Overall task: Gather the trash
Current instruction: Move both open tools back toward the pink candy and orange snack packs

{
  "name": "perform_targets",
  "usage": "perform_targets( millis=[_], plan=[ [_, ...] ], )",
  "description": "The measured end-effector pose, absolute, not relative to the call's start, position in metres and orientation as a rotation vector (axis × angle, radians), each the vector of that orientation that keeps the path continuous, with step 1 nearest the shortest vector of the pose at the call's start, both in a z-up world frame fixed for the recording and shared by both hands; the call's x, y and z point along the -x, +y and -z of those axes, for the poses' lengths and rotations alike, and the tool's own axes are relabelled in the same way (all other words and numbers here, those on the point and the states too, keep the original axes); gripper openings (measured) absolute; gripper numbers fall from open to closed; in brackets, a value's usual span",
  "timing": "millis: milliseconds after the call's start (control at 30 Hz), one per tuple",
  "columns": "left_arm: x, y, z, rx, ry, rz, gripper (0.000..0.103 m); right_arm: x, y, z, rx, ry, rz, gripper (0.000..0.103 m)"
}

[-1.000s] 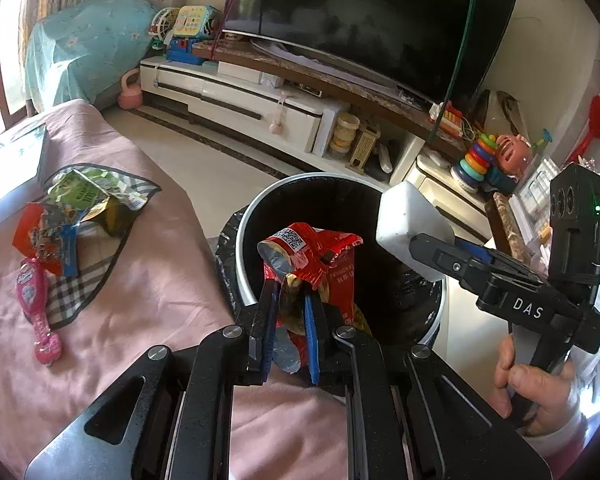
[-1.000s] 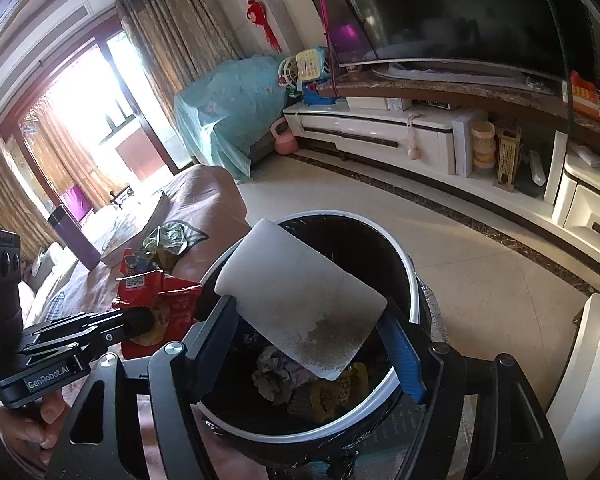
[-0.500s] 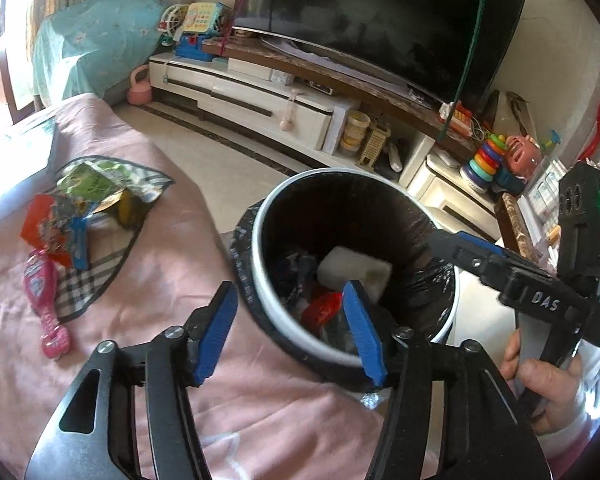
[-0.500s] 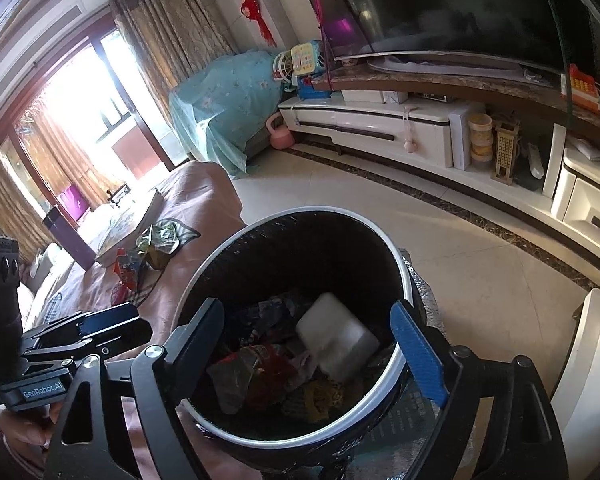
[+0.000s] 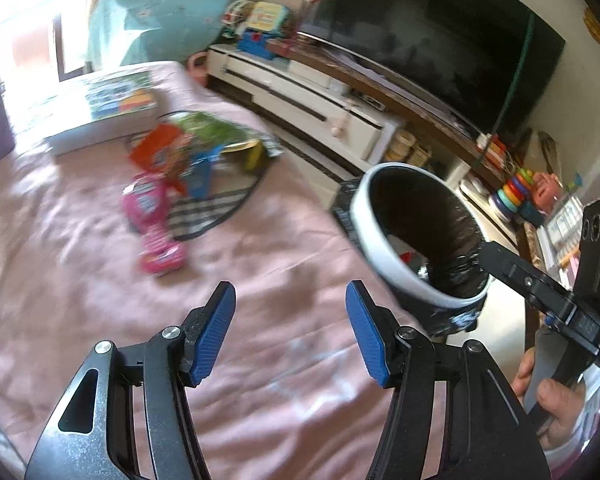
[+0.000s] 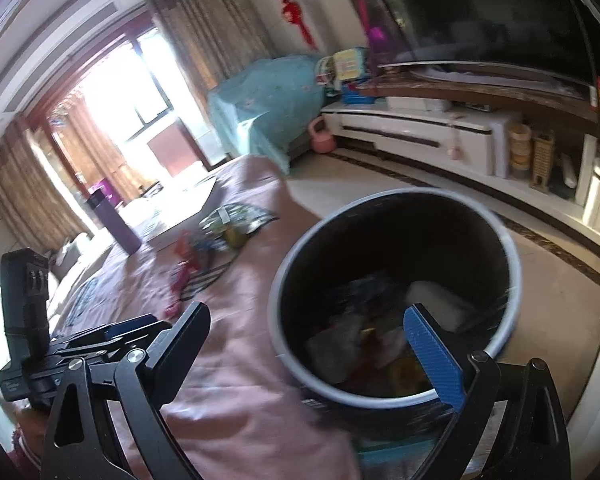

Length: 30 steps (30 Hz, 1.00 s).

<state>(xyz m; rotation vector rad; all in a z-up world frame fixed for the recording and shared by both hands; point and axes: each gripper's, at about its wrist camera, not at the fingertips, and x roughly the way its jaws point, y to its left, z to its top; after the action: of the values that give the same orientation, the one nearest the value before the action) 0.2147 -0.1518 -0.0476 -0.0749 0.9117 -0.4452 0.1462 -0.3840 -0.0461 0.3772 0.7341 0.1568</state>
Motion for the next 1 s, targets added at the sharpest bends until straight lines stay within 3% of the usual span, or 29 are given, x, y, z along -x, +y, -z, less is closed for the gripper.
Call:
perform_targets(
  millis=[567,1000],
  plan=[
    [-0.208,-0.058,0.063,0.153,0.919,0.300,0.059,-0.156,-0.291,0.058,-0.290,0.761,-0.246,0.098],
    [-0.262,-0.086,0.073,0.103,0.931,0.277,0.059,-0.187,-0.289,0.067,-0.364,0.781,-0.250,0.096]
  ],
)
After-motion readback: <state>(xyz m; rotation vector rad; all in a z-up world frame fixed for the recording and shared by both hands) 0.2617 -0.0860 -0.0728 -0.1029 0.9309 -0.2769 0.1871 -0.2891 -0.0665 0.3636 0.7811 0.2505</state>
